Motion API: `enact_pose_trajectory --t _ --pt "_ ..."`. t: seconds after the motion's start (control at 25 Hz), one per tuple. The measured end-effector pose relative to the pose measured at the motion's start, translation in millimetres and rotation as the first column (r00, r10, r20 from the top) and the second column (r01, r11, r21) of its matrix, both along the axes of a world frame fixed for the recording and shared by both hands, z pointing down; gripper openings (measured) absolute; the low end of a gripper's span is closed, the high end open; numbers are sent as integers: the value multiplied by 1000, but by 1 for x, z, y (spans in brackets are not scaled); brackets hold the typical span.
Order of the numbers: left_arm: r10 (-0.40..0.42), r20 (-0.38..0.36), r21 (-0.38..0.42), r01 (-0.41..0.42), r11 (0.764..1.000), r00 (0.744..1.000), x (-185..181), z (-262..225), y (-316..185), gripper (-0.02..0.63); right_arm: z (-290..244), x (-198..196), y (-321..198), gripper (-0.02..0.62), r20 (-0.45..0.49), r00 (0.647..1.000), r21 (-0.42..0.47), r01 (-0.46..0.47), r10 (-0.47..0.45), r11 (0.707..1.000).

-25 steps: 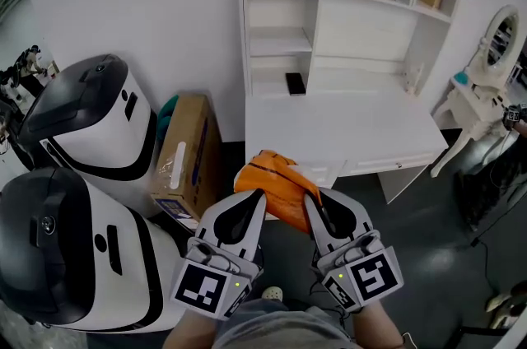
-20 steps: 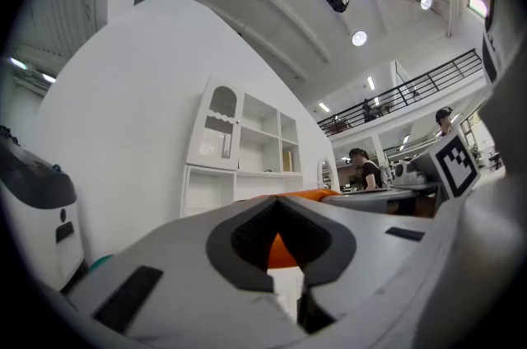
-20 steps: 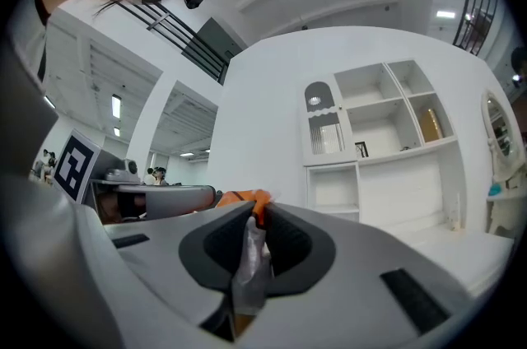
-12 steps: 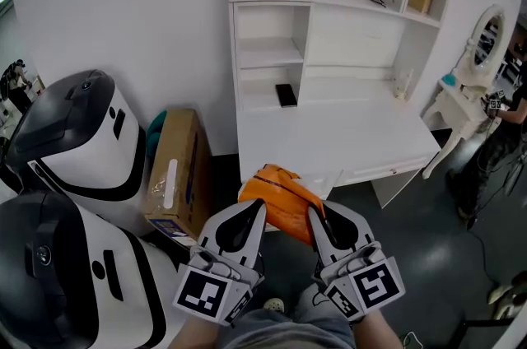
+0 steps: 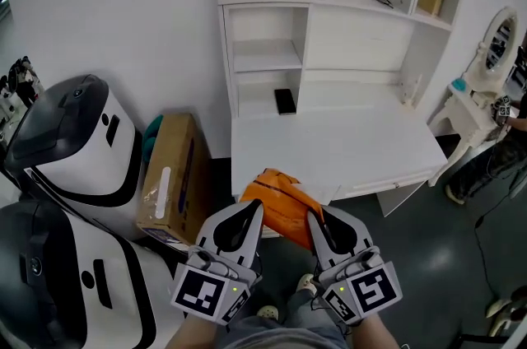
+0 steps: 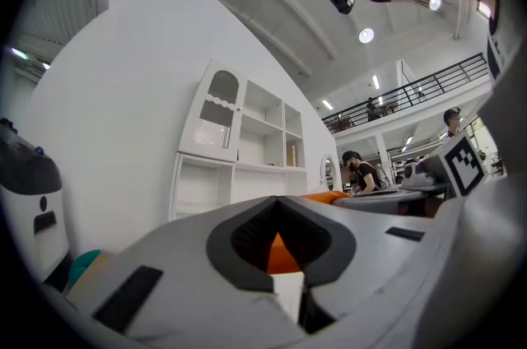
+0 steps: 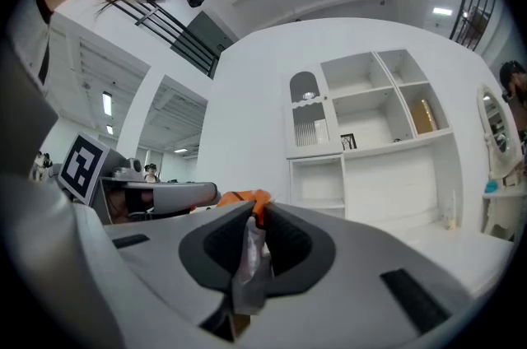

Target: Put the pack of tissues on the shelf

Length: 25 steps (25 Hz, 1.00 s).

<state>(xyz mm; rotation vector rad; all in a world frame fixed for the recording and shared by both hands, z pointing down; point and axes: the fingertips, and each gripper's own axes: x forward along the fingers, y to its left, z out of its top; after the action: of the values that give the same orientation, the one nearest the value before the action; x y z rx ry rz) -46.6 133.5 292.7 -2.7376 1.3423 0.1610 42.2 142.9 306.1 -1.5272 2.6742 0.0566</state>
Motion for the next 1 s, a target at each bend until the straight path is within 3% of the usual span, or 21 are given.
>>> enact_pose_trajectory --t 0.56,1.0 --pt "-90 15 9 90 996 996 63 -5 -86 40 -9 60 -96 44 -3 995 19 103 -103 995" --pt "-173 3 44 173 984 985 106 -16 -124 40 -17 102 -142 44 -8 983 50 185 -185 981"
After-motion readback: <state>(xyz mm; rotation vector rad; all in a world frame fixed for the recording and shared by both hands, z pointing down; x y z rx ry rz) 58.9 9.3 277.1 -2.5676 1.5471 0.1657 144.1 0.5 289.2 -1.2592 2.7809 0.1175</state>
